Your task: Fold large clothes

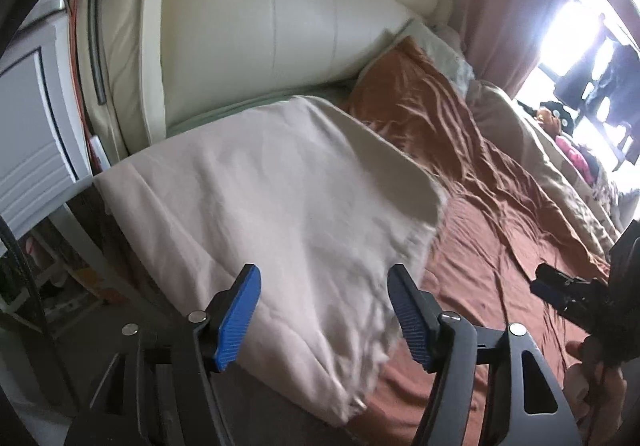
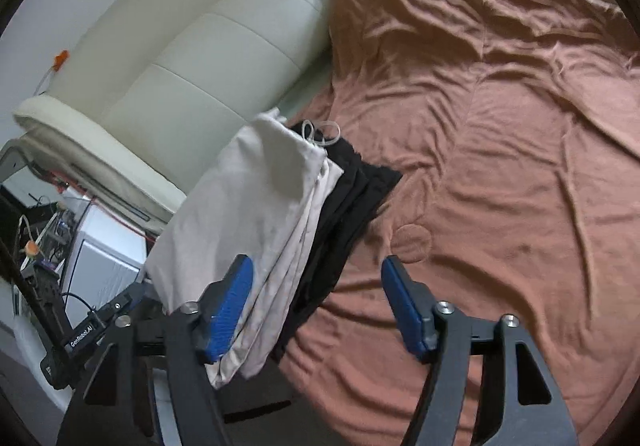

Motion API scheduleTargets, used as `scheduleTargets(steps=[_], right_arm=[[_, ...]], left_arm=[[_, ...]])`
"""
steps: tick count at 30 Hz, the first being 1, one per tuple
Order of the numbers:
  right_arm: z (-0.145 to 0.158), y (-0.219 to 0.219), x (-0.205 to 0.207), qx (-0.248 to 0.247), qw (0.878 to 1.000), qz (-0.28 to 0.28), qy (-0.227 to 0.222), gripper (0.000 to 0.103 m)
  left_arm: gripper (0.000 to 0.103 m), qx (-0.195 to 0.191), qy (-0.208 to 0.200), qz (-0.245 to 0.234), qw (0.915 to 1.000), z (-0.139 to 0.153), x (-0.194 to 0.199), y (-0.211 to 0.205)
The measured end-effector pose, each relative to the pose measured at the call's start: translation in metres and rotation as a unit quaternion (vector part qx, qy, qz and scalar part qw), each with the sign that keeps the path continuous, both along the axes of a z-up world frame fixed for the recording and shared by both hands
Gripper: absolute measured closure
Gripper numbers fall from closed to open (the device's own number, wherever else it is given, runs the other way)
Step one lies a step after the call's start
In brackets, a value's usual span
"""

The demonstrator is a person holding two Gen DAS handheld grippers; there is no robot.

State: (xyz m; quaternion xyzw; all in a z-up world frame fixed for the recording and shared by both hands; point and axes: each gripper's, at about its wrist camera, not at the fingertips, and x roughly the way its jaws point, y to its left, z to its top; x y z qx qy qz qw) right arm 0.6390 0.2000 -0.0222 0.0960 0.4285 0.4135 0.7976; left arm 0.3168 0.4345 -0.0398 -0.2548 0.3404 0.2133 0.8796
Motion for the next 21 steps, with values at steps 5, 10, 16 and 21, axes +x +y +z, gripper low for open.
scheduleTargets(steps=[5,10,16,21], right_arm=[[0.025,-0.038,-0.031,-0.014,0.999,-0.001,-0.043,0.029],[0.048,-0.083,-0.069,-0.016,0.996,-0.003,-0.087,0.018],[0.058,-0.14,-0.119,-0.017,0.992,-0.019,-0.121,0.013],[0.058,-0.179,-0.164,-0.028,0.987,-0.035,-0.153,0.001]], left_arm=[[0.034,0.013,-0.014,-0.004,0.9998,0.017,-0.016,-0.034],[0.019,0.048,-0.03,-0.012,0.9983,0.037,-0.038,-0.077],[0.011,0.07,-0.049,-0.025,0.996,0.051,-0.067,-0.127],[0.002,0.09,-0.066,-0.037,0.993,0.058,-0.091,-0.162]])
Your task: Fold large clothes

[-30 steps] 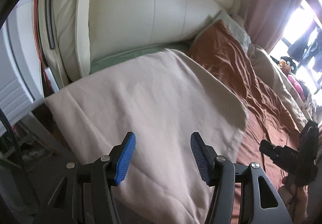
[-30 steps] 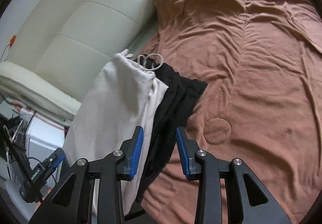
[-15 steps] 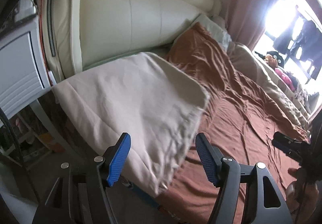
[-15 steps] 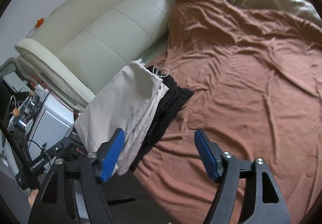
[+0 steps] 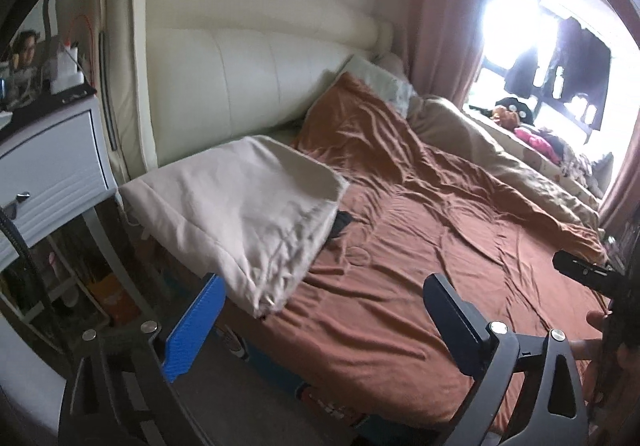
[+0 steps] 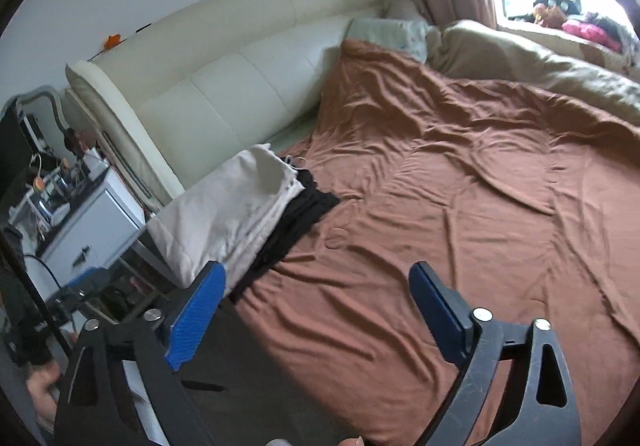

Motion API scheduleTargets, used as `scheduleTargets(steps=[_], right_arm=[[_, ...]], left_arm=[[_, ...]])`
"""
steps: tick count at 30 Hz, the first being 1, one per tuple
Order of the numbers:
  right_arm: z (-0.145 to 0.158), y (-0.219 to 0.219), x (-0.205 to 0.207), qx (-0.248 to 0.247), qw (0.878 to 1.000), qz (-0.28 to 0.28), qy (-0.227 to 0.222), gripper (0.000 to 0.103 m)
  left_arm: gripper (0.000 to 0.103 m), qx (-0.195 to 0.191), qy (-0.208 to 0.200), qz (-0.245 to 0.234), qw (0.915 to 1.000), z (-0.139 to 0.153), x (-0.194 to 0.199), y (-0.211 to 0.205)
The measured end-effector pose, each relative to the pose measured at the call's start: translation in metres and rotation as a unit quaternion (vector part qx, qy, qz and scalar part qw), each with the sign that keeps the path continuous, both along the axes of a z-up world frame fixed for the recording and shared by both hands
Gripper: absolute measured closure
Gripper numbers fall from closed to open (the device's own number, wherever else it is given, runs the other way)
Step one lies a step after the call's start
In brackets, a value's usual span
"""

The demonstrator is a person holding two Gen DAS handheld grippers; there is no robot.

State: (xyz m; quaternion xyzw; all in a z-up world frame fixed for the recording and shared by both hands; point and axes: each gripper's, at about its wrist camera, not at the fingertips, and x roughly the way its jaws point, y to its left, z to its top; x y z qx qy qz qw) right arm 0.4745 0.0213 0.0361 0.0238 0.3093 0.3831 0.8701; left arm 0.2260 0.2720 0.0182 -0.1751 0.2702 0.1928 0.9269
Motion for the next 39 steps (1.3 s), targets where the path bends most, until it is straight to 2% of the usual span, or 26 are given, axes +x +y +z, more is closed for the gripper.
scheduleTargets(steps=[6,13,18,25,31,39], right_arm=[[0.002,-0.047,-0.057,0.006,0.999,-0.027,-0.032,0.0],[-0.002,-0.092,-0.118,0.01,0.998,-0.049,-0.049,0.0],[-0.003,-0.117,-0.156,0.013,0.997,-0.047,-0.06,0.0],[-0.03,-0.15,-0.22,0.02,0.994,-0.064,-0.082,0.0],[-0.059,-0.168,-0.26,0.015,0.992,-0.09,-0.089,0.0],[-0.071,-0.178,-0.309,0.006,0.987,-0.116,-0.107,0.0]], left_arm=[[0.001,0.013,-0.017,-0.021,0.9996,0.005,-0.033,-0.039],[0.001,0.027,-0.031,-0.046,0.9981,0.003,-0.073,-0.078],[0.001,0.02,-0.046,-0.066,0.9965,0.0,-0.103,-0.097],[0.001,0.016,-0.054,-0.09,0.9943,-0.014,-0.144,-0.12],[0.001,0.037,-0.067,-0.11,0.991,-0.024,-0.177,-0.14],[0.001,0.056,-0.086,-0.125,0.9869,-0.036,-0.212,-0.16]])
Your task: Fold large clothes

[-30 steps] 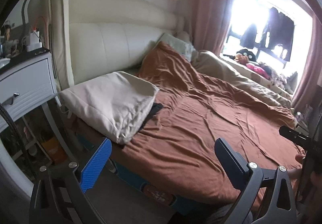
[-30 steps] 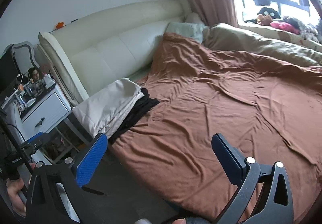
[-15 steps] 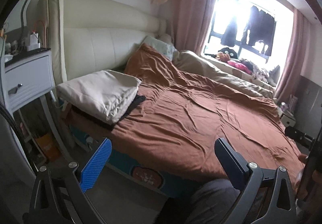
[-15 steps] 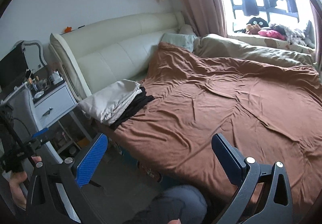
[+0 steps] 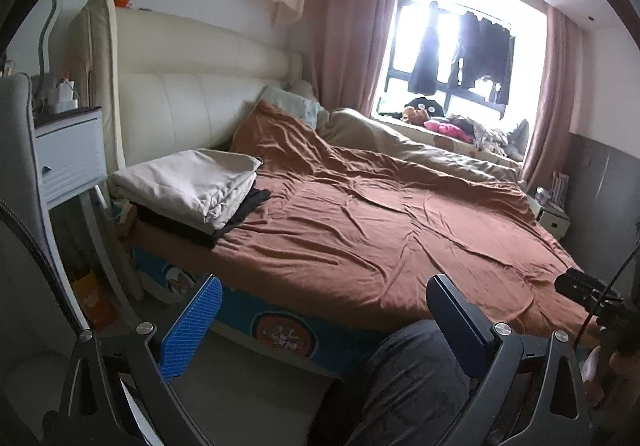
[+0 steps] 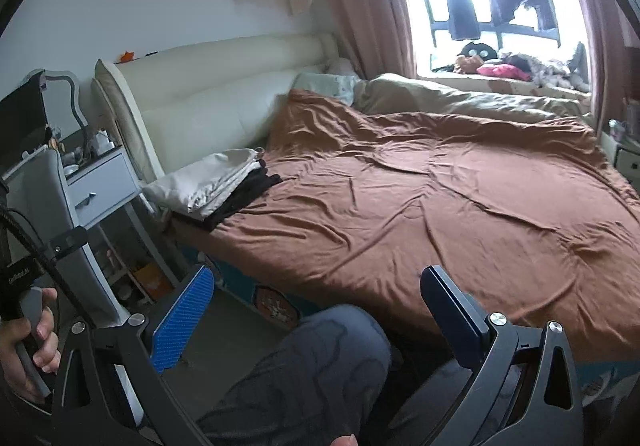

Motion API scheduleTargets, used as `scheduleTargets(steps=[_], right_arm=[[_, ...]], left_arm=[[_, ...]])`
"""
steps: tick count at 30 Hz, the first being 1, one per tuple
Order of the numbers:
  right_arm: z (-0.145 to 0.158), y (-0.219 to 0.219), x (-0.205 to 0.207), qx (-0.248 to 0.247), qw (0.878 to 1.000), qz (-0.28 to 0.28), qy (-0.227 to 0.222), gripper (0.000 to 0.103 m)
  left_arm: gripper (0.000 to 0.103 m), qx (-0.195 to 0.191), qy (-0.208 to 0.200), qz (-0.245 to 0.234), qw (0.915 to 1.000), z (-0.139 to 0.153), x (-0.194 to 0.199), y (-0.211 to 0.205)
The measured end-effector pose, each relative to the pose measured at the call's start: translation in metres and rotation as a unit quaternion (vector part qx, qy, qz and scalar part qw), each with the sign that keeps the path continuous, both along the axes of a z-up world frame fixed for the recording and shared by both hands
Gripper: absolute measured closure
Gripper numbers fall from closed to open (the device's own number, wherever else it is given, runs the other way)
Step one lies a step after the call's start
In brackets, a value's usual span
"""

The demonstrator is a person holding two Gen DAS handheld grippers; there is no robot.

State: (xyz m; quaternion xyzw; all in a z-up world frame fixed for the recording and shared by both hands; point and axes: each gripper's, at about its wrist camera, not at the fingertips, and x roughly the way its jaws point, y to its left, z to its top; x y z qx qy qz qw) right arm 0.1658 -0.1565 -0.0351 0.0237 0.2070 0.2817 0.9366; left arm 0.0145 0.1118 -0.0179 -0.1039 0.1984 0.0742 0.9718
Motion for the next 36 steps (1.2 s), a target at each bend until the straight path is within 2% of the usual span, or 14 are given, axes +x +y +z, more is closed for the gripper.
scheduleTargets(steps=[5,12,24,36], right_arm=[[0.0,-0.004,-0.026,0.0,1.0,0.007,-0.016,0.0],[-0.002,-0.001,-0.037,-0.002,1.0,0.004,-0.029,0.0],[-0.012,-0.002,-0.036,-0.004,0.999,-0.004,-0.032,0.0],[-0.013,0.002,-0.032,-0.005,1.0,-0.002,-0.029,0.0]], left_arm=[[0.001,0.003,-0.008,-0.004,1.0,-0.006,-0.009,-0.005],[0.001,-0.001,-0.01,-0.011,0.9999,-0.002,-0.014,-0.01],[0.001,0.01,-0.021,-0.002,0.9997,0.007,-0.021,-0.018],[0.001,0.015,-0.014,-0.005,0.9998,0.008,-0.017,-0.018]])
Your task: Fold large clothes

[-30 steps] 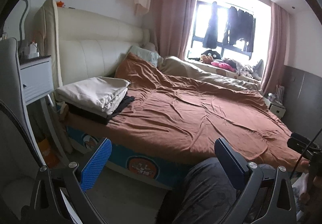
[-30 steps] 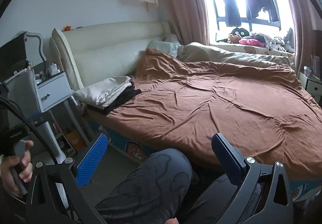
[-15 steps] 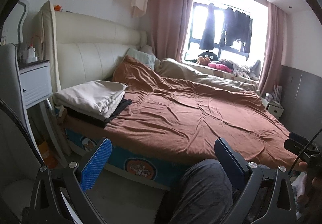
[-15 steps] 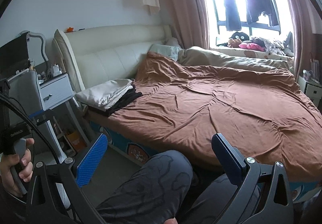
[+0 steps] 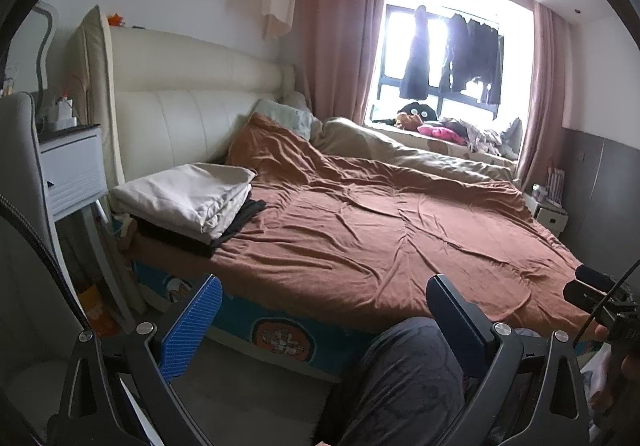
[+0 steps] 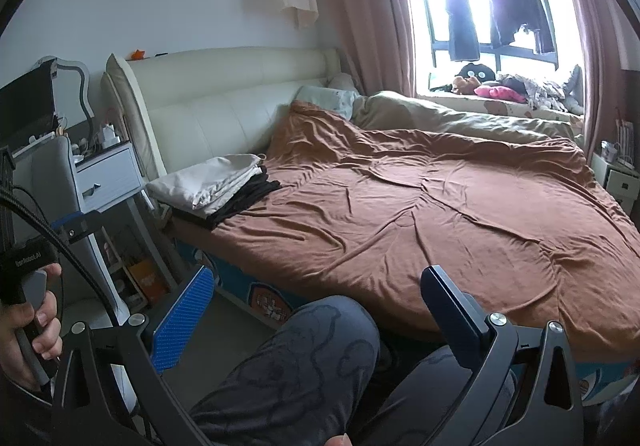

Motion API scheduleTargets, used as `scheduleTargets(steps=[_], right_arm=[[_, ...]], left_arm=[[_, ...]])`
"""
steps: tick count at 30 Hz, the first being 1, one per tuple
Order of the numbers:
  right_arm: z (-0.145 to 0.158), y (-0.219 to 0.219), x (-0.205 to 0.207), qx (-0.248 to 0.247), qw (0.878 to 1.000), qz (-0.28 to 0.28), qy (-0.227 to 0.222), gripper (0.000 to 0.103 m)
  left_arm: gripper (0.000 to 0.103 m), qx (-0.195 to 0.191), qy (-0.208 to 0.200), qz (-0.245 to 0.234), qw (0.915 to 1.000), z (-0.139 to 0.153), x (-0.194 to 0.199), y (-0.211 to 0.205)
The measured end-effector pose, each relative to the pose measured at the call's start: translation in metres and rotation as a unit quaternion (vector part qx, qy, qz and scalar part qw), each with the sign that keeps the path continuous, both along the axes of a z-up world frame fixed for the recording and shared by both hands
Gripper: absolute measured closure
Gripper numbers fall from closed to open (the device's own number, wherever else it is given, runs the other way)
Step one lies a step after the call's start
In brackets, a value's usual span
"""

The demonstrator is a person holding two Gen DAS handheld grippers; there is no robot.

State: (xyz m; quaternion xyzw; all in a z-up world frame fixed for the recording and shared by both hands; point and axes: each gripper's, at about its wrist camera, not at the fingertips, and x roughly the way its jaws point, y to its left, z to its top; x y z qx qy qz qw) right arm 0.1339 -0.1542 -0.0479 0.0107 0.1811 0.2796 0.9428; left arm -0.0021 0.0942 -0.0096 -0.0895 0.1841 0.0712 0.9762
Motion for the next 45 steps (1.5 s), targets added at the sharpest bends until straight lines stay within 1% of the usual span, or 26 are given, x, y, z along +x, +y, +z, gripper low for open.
scheduleTargets(steps=[26,45], right_arm=[[-0.001,-0.017,0.004,0.005,1.0,-0.014,0.001,0.0],[-0.002,-0.013,0.005,0.002,1.0,-0.014,0.003,0.0]], left_arm=[[0.001,0.002,-0.003,-0.012,0.9999,0.0,0.005,-0.007],[0.001,0.003,-0.005,-0.014,0.9999,-0.001,0.003,-0.011]])
